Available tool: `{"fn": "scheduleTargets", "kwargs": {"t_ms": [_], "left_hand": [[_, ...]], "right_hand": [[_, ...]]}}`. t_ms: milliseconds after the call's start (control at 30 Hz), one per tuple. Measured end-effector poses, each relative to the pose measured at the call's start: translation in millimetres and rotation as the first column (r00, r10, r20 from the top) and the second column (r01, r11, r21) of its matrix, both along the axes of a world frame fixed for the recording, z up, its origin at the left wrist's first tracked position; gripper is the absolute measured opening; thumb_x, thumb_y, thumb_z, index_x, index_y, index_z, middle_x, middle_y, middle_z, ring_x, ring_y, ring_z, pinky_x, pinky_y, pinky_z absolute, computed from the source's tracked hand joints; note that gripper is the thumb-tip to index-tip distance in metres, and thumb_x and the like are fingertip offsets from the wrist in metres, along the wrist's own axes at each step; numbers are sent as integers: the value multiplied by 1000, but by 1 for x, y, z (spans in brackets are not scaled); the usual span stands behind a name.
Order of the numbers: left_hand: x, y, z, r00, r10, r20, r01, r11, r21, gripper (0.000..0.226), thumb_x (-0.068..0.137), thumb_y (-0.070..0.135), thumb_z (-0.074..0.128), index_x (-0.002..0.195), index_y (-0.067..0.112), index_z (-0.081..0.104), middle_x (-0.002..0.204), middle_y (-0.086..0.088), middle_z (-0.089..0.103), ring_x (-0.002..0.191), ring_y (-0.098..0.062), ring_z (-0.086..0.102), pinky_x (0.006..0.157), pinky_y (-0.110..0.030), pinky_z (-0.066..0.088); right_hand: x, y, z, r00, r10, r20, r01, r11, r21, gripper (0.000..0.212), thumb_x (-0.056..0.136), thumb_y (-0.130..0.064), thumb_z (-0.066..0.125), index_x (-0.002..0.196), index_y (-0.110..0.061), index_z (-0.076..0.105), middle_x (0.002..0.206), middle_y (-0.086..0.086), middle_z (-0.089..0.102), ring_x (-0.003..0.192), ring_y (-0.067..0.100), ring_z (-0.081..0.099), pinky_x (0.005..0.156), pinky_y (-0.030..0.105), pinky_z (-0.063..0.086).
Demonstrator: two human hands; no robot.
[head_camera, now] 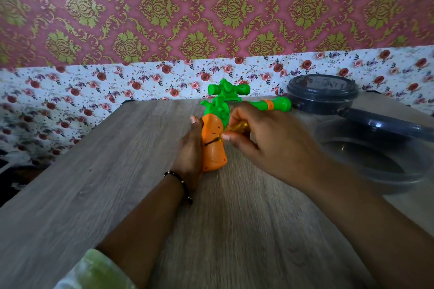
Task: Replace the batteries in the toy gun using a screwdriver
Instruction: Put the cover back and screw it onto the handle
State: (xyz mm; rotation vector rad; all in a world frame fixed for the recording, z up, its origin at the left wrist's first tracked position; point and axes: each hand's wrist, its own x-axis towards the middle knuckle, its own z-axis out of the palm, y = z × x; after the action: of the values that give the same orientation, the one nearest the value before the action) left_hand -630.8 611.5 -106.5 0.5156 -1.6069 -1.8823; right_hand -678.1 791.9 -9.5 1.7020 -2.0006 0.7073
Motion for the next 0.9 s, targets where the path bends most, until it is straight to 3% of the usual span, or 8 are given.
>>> {"fn": "scheduleTargets", "kwargs": {"t_ms": [67,133,267,333,533,600,733,900], "left_hand": [[0,0,0,1000,6,-6,-6,1000,-8,76,76,83,42,125,29,64,126,-8,68,119,-28,64,105,-58,44],[1,1,1,1000,6,-21,-6,1000,-1,63,84,78,39,116,32,69,120,-4,72,116,-26,66,104,-57,46],[3,3,2,1000,-14,-15,14,999,-44,74,77,82,37,122,30,65,124,-9,69,118,-30,64,105,-59,44],[3,4,3,1000,-13,-14,12,998,-68,76,75,84,36,122,31,65,124,-9,69,119,-30,63,105,-60,43],[1,3,3,999,-3,-36,1,998,-56,83,68,91,43,124,34,64,127,-8,68,120,-29,63,107,-56,42],[1,3,3,999,-14,-37,12,998,-62,82,68,90,43,125,35,63,128,-7,67,121,-28,62,108,-56,41],[1,3,2,999,-31,-43,28,997,-78,76,78,83,35,128,32,62,128,-10,67,121,-31,62,107,-59,41],[0,3,2,999,-12,-30,10,998,-68,81,73,85,35,129,32,61,127,-7,68,118,-26,64,104,-58,45]], "right_hand": [[3,-1,-3,994,-74,-86,67,995,-80,49,83,-59,39,89,-14,57,60,1,61,56,27,61,46,31,43],[7,0,-3,991,-76,-114,64,993,-104,46,85,-56,38,85,-14,56,63,2,62,55,26,60,46,29,40],[8,2,1,975,160,152,-161,987,-5,17,80,-29,51,94,-21,47,85,-7,54,60,2,43,58,30,39],[6,1,3,971,177,163,-182,983,12,17,81,-23,55,97,-19,48,86,-7,54,65,6,44,61,31,39],[6,1,1,993,-95,-65,89,993,-83,44,84,-59,41,77,-16,51,53,-6,41,52,24,54,46,34,44],[6,1,0,994,-95,-46,91,992,-82,37,85,-53,41,81,-18,52,60,-7,46,57,22,56,49,31,43],[2,0,1,972,134,191,-122,990,-72,14,83,-30,55,91,-19,53,65,-14,45,55,-1,42,52,24,34],[2,-1,0,998,-50,44,54,995,-83,35,83,-49,46,83,-15,54,55,-2,51,50,19,46,48,34,43]]}}
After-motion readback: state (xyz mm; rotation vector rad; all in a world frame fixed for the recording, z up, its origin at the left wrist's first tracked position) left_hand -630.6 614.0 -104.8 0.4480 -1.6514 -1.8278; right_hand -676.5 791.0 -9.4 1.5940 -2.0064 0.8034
